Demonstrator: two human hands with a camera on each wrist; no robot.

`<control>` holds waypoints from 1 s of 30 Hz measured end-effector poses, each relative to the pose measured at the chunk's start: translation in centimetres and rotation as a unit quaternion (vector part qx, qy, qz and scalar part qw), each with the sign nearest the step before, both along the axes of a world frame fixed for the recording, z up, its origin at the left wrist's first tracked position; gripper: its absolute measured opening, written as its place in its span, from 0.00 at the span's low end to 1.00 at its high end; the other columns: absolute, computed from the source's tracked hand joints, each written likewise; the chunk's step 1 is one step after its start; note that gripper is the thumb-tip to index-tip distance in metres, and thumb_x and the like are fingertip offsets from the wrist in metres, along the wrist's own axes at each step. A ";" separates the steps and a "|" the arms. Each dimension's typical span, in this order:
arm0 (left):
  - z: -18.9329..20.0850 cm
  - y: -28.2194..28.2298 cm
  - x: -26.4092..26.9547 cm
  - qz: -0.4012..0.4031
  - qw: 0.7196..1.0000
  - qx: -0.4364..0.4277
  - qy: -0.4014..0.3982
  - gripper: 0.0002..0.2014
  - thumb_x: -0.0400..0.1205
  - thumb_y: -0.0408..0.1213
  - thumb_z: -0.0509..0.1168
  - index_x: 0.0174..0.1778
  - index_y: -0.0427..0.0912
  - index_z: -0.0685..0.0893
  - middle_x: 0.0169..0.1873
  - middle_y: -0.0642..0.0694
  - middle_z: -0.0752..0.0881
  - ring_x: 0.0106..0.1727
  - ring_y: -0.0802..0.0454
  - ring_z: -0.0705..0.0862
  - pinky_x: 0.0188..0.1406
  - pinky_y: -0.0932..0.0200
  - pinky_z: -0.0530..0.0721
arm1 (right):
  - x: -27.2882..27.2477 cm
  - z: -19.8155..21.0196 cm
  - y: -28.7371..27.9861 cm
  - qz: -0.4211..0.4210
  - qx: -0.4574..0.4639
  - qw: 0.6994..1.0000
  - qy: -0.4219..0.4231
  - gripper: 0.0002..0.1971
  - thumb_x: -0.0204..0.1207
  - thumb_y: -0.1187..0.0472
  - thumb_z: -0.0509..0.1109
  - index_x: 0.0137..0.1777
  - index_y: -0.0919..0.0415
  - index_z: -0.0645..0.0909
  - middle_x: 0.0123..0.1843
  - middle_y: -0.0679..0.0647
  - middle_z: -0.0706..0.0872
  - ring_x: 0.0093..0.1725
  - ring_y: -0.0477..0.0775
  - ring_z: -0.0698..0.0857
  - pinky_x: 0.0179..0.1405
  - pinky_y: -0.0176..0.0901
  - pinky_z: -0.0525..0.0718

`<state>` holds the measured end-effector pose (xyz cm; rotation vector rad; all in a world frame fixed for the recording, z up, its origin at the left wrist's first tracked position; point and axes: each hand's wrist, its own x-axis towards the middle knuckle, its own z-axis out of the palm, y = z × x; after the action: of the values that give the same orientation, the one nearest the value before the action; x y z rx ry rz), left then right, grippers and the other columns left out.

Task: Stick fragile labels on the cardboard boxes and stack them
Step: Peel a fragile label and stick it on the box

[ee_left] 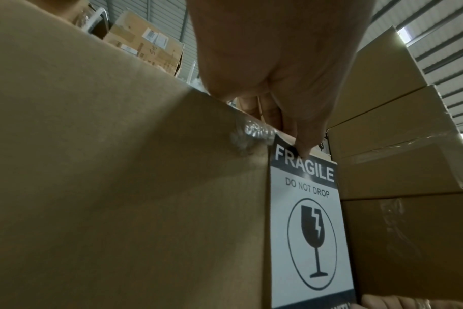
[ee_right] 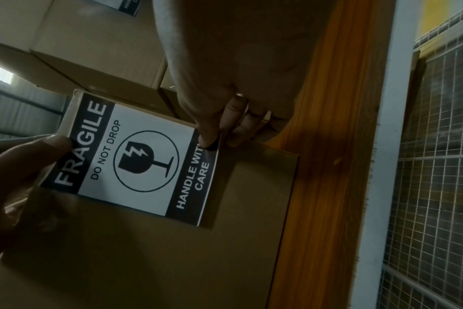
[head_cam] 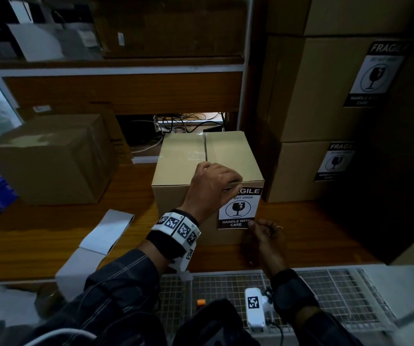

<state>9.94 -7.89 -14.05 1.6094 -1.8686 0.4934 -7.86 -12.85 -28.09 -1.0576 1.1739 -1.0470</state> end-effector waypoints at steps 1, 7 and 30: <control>0.0 0.0 0.0 0.000 1.000 0.001 0.001 0.11 0.82 0.49 0.71 0.56 0.49 0.90 0.53 0.54 0.92 0.57 0.53 0.87 0.66 0.43 0.76 | 0.0 0.1 0.0 -0.002 -0.007 1.000 -0.004 0.16 0.73 0.57 0.83 0.57 0.58 0.83 0.53 0.56 0.91 0.57 0.58 0.89 0.60 0.63 0.89; 0.2 0.2 0.0 -0.003 1.000 0.009 0.010 0.10 0.83 0.48 0.71 0.56 0.49 0.90 0.53 0.54 0.92 0.57 0.52 0.87 0.66 0.41 0.76 | -0.4 0.1 -0.1 0.010 -0.076 0.993 0.086 0.14 0.78 0.52 0.79 0.57 0.56 0.82 0.52 0.49 0.86 0.55 0.53 0.86 0.45 0.44 0.84; -2.3 3.2 0.3 0.130 0.981 0.005 -0.143 0.51 0.71 0.47 0.82 0.87 0.48 0.60 0.84 0.44 0.68 0.85 0.44 0.66 0.85 0.32 0.49 | -1.4 7.9 -3.6 0.097 -0.326 0.937 0.075 0.10 0.84 0.54 0.72 0.61 0.57 0.87 0.57 0.46 0.91 0.58 0.40 0.88 0.50 0.29 0.86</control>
<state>10.29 -4.68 -16.39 1.8834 -1.8683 0.8700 -9.23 -16.41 -20.22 -1.7599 0.8189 -1.2463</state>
